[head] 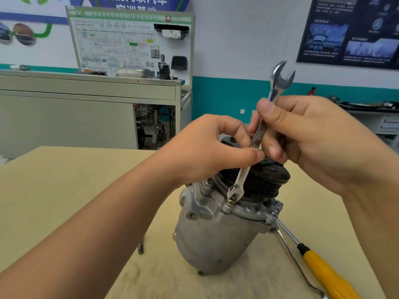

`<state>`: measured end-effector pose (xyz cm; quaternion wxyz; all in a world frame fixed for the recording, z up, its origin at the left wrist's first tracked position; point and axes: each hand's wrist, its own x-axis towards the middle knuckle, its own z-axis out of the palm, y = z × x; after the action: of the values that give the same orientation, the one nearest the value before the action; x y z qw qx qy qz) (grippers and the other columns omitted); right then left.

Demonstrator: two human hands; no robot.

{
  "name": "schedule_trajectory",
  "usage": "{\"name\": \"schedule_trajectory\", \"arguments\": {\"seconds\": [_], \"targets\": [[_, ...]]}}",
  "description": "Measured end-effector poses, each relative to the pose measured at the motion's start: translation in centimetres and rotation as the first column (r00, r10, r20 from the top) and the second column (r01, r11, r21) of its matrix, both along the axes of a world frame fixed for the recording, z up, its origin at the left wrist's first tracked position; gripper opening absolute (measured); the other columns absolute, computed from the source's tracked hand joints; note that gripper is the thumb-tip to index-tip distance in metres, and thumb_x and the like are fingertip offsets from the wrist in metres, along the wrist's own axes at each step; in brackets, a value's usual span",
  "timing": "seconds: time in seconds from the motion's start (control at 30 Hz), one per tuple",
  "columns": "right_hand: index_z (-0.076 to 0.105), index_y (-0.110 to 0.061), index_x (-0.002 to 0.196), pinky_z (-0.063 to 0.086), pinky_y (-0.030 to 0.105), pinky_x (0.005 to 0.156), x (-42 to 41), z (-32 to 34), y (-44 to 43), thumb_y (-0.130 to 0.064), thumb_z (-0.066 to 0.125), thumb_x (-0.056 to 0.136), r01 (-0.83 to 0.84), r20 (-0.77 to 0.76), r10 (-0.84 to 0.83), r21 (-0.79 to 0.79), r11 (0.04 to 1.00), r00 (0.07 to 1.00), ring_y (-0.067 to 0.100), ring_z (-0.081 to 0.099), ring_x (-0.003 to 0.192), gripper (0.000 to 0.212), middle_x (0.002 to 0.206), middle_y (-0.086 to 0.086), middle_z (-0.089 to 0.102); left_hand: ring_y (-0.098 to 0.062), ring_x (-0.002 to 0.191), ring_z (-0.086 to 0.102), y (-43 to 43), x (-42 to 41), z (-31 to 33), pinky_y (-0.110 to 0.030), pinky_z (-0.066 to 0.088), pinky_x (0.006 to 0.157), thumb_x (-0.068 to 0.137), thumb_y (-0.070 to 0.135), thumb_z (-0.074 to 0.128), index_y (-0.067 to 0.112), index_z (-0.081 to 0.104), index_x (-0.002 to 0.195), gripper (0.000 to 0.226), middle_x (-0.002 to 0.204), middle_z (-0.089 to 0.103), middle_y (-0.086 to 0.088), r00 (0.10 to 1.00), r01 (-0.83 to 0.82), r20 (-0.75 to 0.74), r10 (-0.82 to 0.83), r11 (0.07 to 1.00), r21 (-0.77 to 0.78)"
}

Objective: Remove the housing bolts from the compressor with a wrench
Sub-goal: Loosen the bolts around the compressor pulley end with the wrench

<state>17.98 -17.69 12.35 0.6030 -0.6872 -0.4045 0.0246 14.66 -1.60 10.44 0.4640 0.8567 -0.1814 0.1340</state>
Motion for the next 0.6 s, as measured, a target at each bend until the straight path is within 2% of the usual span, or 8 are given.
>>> {"name": "schedule_trajectory", "arguments": {"seconds": [0.07, 0.17, 0.27, 0.37, 0.47, 0.53, 0.6], "targets": [[0.069, -0.017, 0.064, 0.040, 0.014, 0.042, -0.5, 0.1, -0.1, -0.051, 0.055, 0.070, -0.003, 0.017, 0.004, -0.007, 1.000, 1.000, 0.007, 0.048, 0.041, 0.037, 0.043, -0.001, 0.051, -0.008, 0.097, 0.061, 0.0, -0.2, 0.3, -0.033, 0.041, 0.100, 0.073, 0.033, 0.072, 0.017, 0.068, 0.076, 0.017, 0.090, 0.068, 0.001, 0.998, 0.058, -0.010, -0.058, 0.998, 0.028], [0.067, -0.016, 0.062, 0.040, 0.015, 0.043, -1.2, 0.2, -0.2, -0.053, 0.055, 0.068, 0.054, 0.067, -0.052, -0.027, 0.998, 0.996, 0.008, 0.047, 0.040, 0.039, 0.043, 0.000, 0.051, -0.013, 0.104, 0.061, 0.0, -0.4, 0.8, -0.040, 0.038, 0.107, 0.070, 0.033, 0.072, 0.009, 0.072, 0.085, 0.028, 0.100, 0.067, -0.002, 0.991, 0.124, -0.047, -0.122, 0.991, 0.041], [0.064, -0.019, 0.065, 0.041, 0.016, 0.045, -1.6, 0.1, -0.4, -0.047, 0.053, 0.081, 0.175, 0.176, -0.155, -0.099, 0.980, 0.972, 0.008, 0.046, 0.043, 0.034, 0.044, 0.001, 0.053, -0.009, 0.107, 0.061, 0.1, -0.4, 1.0, -0.042, 0.035, 0.109, 0.064, 0.040, 0.075, 0.018, 0.075, 0.078, 0.026, 0.098, 0.069, 0.009, 0.987, 0.143, -0.079, -0.138, 0.988, 0.055], [0.059, -0.021, 0.066, 0.038, 0.013, 0.044, -1.8, 0.1, -0.9, -0.027, 0.046, 0.096, 0.271, 0.295, -0.217, -0.156, 0.950, 0.930, 0.004, 0.044, 0.042, 0.033, 0.044, -0.002, 0.053, -0.010, 0.108, 0.060, -0.1, -0.2, 1.1, -0.041, 0.035, 0.108, 0.061, 0.041, 0.076, 0.023, 0.073, 0.072, 0.022, 0.097, 0.069, 0.009, 0.989, 0.129, -0.080, -0.122, 0.988, 0.086], [0.057, -0.020, 0.066, 0.036, 0.012, 0.044, -1.9, -0.2, -1.4, -0.023, 0.045, 0.093, 0.236, 0.263, -0.192, -0.148, 0.960, 0.946, 0.004, 0.042, 0.044, 0.030, 0.046, -0.002, 0.050, -0.011, 0.099, 0.063, -0.6, -0.2, 1.1, -0.033, 0.039, 0.101, 0.055, 0.044, 0.084, 0.026, 0.069, 0.063, 0.025, 0.092, 0.070, 0.006, 0.990, 0.117, -0.084, -0.109, 0.989, 0.095], [0.057, -0.018, 0.075, 0.038, 0.013, 0.046, -1.6, -0.4, -1.8, -0.020, 0.045, 0.096, 0.216, 0.224, -0.182, -0.140, 0.966, 0.957, 0.005, 0.042, 0.046, 0.025, 0.048, -0.002, 0.050, -0.009, 0.093, 0.064, -0.8, -0.1, 1.1, -0.032, 0.041, 0.097, 0.050, 0.048, 0.080, 0.028, 0.066, 0.058, 0.026, 0.087, 0.070, 0.009, 0.991, 0.108, -0.086, -0.100, 0.990, 0.093], [0.056, -0.014, 0.085, 0.040, 0.014, 0.048, -1.3, -0.7, -2.2, -0.025, 0.047, 0.094, 0.195, 0.183, -0.171, -0.124, 0.973, 0.968, 0.004, 0.043, 0.047, 0.016, 0.049, -0.002, 0.050, -0.012, 0.092, 0.064, -1.2, 0.0, 1.1, -0.035, 0.043, 0.099, 0.048, 0.049, 0.075, 0.027, 0.062, 0.054, 0.026, 0.089, 0.070, 0.003, 0.996, 0.070, -0.070, -0.063, 0.993, 0.097]]}}
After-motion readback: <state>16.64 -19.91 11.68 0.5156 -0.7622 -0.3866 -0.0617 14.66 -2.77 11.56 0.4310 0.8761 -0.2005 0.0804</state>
